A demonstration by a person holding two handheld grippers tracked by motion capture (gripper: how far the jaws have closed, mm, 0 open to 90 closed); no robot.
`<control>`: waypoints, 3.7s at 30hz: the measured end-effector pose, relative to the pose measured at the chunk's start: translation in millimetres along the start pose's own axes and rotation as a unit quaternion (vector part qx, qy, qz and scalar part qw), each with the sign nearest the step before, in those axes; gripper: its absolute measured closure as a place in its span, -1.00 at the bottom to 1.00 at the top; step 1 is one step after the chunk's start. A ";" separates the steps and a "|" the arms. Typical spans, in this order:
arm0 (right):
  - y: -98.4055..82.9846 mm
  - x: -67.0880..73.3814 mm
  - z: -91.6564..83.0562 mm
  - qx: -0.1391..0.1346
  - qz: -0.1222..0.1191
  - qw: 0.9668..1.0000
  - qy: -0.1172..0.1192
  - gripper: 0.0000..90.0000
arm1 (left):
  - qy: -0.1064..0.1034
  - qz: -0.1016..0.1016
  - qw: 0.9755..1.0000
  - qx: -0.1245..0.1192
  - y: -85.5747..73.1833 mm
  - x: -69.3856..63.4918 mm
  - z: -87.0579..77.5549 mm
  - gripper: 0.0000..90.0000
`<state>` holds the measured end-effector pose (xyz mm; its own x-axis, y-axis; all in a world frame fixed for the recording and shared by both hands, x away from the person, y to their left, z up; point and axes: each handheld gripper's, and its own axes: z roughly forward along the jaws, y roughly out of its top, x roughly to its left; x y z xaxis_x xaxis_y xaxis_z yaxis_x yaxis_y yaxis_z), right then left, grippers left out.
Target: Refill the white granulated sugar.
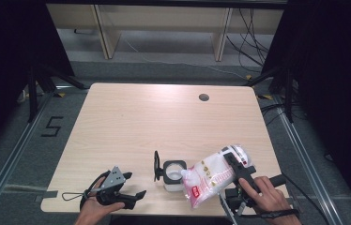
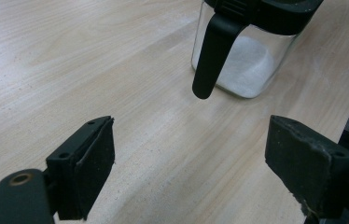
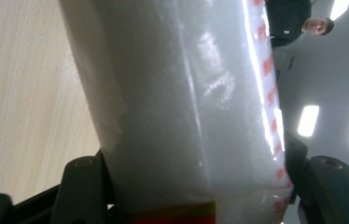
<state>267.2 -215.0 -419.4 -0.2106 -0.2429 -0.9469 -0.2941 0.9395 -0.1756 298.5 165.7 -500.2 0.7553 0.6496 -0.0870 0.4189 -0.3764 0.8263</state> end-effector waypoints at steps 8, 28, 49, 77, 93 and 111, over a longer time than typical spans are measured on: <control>-0.3 1.9 0.2 0.001 0.007 1.000 0.001 -0.10 | 0.000 0.000 1.000 0.000 0.0 -0.1 0.0 -0.66; -1.5 -3.7 -0.5 -0.007 -0.012 1.000 -0.004 -0.09 | -0.001 -0.002 1.000 -0.002 0.0 -0.3 0.0 -0.66; -2.7 -3.9 -2.0 -0.006 0.003 1.000 -0.007 -0.09 | -0.002 -0.002 1.000 -0.002 0.2 -0.3 -0.2 -0.66; -4.7 -1.3 -1.7 -0.010 0.023 1.000 -0.013 -0.09 | -0.001 -0.002 1.000 -0.002 0.1 -0.3 -0.2 -0.66; -4.2 -3.7 -2.2 -0.014 0.012 1.000 -0.016 -0.09 | -0.001 -0.014 1.000 -0.006 -0.5 -1.3 0.4 -0.66; -2.9 -5.0 -3.6 -0.003 0.000 1.000 -0.003 -0.09 | -0.001 -0.014 1.000 -0.006 -0.4 -1.3 0.3 -0.66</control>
<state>265.7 -217.3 -413.2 -0.2045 -0.2408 -0.9488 -0.2993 0.9382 -0.1737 297.5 164.8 -500.7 0.7449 0.6578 -0.1115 0.4338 -0.3506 0.8300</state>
